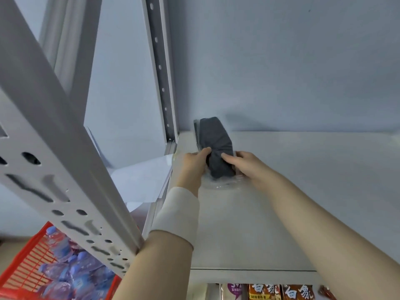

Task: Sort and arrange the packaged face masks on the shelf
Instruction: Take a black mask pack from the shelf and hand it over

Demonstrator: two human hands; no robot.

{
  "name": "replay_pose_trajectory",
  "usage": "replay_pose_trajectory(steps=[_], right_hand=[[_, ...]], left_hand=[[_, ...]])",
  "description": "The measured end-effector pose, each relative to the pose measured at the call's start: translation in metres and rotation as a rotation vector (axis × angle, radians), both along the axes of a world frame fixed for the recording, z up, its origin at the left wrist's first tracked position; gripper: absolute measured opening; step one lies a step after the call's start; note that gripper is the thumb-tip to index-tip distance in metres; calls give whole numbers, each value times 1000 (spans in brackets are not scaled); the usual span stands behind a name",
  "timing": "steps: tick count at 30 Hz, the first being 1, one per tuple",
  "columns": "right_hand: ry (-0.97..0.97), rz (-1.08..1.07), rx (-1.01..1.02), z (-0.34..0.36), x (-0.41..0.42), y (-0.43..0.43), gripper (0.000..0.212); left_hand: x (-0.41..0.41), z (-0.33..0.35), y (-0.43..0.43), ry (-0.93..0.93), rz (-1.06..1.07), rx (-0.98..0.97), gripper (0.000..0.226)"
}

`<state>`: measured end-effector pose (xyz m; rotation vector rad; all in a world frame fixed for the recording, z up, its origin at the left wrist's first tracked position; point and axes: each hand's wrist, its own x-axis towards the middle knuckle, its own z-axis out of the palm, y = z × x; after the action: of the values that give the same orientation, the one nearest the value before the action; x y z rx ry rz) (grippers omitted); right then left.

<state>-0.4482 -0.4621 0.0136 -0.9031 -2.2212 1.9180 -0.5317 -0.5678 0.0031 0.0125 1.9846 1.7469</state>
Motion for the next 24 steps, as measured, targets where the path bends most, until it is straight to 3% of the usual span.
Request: replay_pose_trajectory(steps=[2, 4, 10, 13, 15, 18, 20, 22, 24], right_hand=[[-23, 53, -76, 5, 14, 7, 29], [-66, 80, -25, 10, 25, 17, 30], [-42, 24, 82, 35, 54, 41, 22], [-69, 45, 281, 44, 66, 46, 7], [-138, 75, 471, 51, 75, 50, 13], [-191, 118, 675, 61, 90, 58, 15], [-233, 172, 816, 66, 97, 61, 10], [-298, 261, 907, 61, 102, 63, 21], [-310, 306, 946, 50, 105, 65, 32]], left_hand=[[11, -2, 1, -115, -61, 256, 19], [21, -6, 3, -142, -121, 375, 19], [48, -4, 13, -40, -299, 330, 19], [58, 6, 14, 84, -357, 197, 42], [60, 8, 13, 337, -262, 42, 79], [61, 19, 4, 987, -158, -30, 109], [62, 25, 2, 1313, -140, -94, 111], [64, 31, 4, 1479, -154, -215, 108], [61, 35, 7, 1619, -405, -447, 101]])
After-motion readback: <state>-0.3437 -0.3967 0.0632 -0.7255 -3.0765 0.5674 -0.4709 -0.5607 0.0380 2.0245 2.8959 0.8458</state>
